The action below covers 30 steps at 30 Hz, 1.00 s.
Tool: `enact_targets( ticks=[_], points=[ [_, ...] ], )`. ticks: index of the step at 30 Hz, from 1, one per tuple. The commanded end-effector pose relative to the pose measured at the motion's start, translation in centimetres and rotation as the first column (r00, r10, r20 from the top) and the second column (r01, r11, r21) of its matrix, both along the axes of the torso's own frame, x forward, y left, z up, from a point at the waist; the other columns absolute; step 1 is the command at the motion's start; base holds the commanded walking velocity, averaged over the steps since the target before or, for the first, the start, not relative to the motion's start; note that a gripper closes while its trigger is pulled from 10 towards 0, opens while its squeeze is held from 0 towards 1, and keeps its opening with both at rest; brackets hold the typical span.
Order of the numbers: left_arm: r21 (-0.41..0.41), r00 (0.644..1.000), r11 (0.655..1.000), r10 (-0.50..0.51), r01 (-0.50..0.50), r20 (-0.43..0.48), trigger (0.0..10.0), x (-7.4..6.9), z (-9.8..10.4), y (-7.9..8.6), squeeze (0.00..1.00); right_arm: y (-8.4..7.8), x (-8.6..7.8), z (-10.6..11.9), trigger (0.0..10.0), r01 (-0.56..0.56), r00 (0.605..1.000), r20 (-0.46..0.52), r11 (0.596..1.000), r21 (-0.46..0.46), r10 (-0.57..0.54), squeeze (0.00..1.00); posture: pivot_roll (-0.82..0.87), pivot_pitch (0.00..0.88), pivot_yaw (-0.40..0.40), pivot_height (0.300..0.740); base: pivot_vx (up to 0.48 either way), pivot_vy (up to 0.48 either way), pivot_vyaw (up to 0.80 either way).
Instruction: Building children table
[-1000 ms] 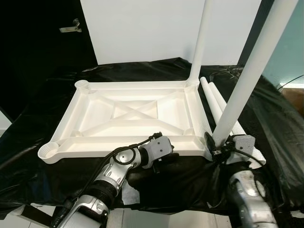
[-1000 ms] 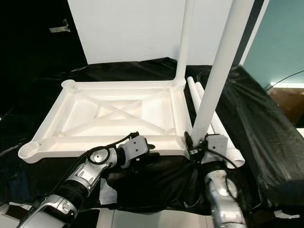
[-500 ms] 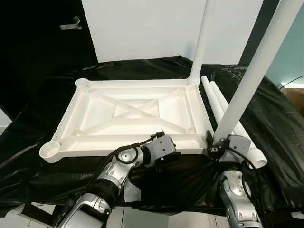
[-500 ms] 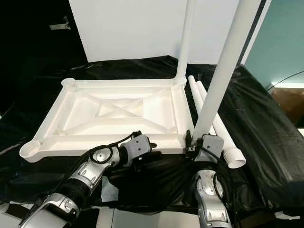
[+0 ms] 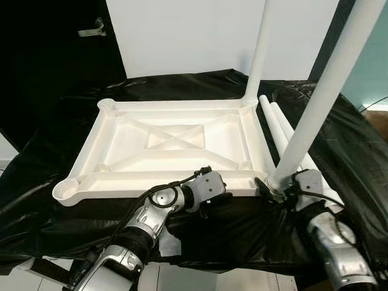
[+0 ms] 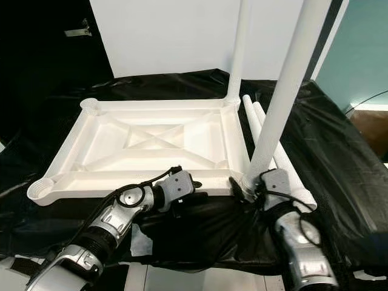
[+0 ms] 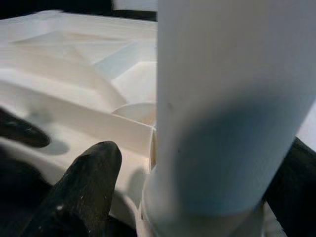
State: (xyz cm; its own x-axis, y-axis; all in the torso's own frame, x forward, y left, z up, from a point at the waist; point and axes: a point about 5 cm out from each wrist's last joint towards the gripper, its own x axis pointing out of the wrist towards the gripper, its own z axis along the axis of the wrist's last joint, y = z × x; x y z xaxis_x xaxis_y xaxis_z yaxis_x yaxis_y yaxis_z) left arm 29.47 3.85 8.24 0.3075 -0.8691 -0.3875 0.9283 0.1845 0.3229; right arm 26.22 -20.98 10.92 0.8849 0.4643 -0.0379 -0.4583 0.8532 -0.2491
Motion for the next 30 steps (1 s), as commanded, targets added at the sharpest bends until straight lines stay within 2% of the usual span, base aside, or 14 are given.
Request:
enact_targets(
  ticks=[1,5,6,7,8,13,22,23,24,29,30],
  points=[
    [0.116,0.989,0.992,0.056,-0.041,-0.135,10.0,-1.7,-4.2,0.9,0.0,-0.3,0.1,0.1,10.0,-0.026,0.999,-0.023,1.0,0.012,0.026,0.0,-0.08,0.019,-0.013,0.74,0.0,0.0,0.0],
    [0.115,0.99,0.993,0.055,-0.04,-0.133,10.0,-1.7,-4.1,0.9,0.0,-1.2,0.4,0.4,10.0,-0.094,0.994,-0.063,0.995,-0.029,0.092,0.0,-0.08,0.019,-0.014,0.74,0.0,0.0,0.0],
    [0.115,0.99,0.993,0.056,-0.04,-0.133,10.0,-1.6,-4.1,0.8,0.0,-1.2,0.5,0.5,5.8,-0.119,0.991,-0.068,0.992,-0.037,0.116,0.0,-0.07,0.018,-0.015,0.74,0.0,0.0,0.0],
    [0.114,0.99,0.993,0.056,-0.041,-0.132,10.0,-1.6,-4.1,0.8,0.0,-1.3,0.6,0.6,5.8,-0.137,0.988,-0.072,0.99,-0.044,0.134,0.0,-0.07,0.018,-0.015,0.74,0.0,0.0,0.0],
    [0.115,0.99,0.992,0.058,-0.043,-0.132,10.0,-1.6,-4.1,0.9,0.0,-1.2,0.6,0.8,0.0,-0.17,0.983,-0.078,0.984,-0.049,0.166,0.0,-0.07,0.015,-0.016,0.74,0.0,0.0,0.0],
    [0.118,0.989,0.992,0.064,-0.049,-0.132,10.0,-1.6,-4.2,1.2,0.0,-1.4,0.8,1.2,0.0,-0.248,0.965,-0.106,0.968,-0.048,0.241,0.0,-0.06,0.014,-0.017,0.74,0.0,0.0,0.0],
    [0.121,0.989,0.991,0.065,-0.049,-0.133,10.0,-1.7,-4.3,1.3,0.0,-1.9,1.0,1.4,0.0,-0.251,0.963,-0.115,0.967,-0.05,0.244,0.0,-0.06,0.013,-0.018,0.74,0.0,0.0,0.0],
    [0.122,0.989,0.991,0.065,-0.048,-0.133,10.0,-1.7,-4.3,1.3,0.0,-1.9,0.9,1.2,0.0,-0.238,0.966,-0.118,0.97,-0.043,0.231,0.0,-0.06,0.013,-0.019,0.74,0.0,0.0,0.0],
    [0.123,0.989,0.991,0.062,-0.045,-0.133,10.0,-1.8,-4.3,1.3,0.0,-2.1,1.1,0.6,0.0,-0.131,0.986,-0.1,0.991,-0.01,0.13,0.0,-0.06,0.011,-0.024,0.74,0.0,0.0,0.0],
    [0.123,0.989,0.991,0.06,-0.044,-0.133,10.0,-1.8,-4.3,1.2,0.0,-2.0,1.1,0.3,0.0,-0.058,0.995,-0.076,0.997,0.04,0.061,0.0,-0.06,0.01,-0.028,0.74,0.0,0.0,0.0],
    [0.122,0.989,0.991,0.063,-0.047,-0.133,10.0,-1.8,-4.3,1.2,0.0,-1.2,0.6,-0.6,0.0,0.093,0.995,-0.028,0.992,0.09,-0.091,0.0,-0.05,0.01,-0.031,0.74,0.0,0.0,0.0]
  ],
)
